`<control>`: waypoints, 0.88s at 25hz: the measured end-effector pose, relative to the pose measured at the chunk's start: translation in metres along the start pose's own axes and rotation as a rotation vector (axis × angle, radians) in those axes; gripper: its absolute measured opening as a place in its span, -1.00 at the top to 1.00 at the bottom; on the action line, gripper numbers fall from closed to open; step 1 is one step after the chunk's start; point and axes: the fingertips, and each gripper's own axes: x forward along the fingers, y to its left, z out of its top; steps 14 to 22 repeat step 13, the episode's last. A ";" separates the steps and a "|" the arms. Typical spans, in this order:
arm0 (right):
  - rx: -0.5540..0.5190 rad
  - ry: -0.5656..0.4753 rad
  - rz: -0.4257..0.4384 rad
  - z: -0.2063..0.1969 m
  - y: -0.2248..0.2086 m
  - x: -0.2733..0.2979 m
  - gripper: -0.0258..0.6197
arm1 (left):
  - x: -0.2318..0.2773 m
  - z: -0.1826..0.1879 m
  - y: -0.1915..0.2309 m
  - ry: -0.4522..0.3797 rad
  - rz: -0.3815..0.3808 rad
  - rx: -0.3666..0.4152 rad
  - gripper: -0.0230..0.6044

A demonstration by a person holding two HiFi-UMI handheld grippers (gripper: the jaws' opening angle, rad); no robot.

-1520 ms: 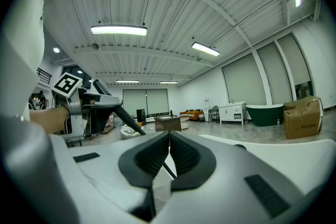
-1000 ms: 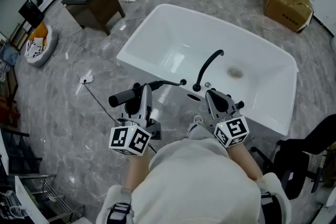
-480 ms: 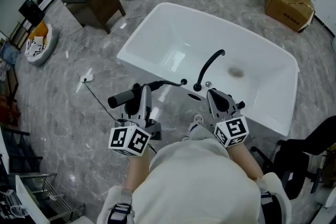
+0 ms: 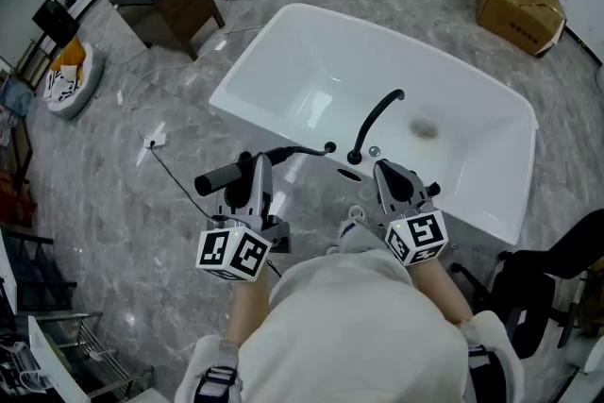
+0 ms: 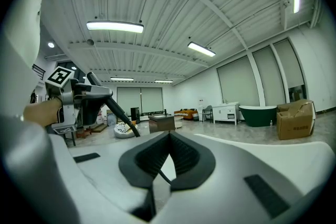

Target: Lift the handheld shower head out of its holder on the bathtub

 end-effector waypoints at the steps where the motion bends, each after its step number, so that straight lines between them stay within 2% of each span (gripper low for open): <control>1: 0.001 0.002 0.002 0.000 0.000 0.000 0.86 | 0.000 0.000 -0.001 0.000 0.001 -0.001 0.48; 22: 0.001 0.015 0.031 -0.002 0.002 0.005 0.86 | 0.003 -0.003 0.004 0.004 0.017 -0.011 0.48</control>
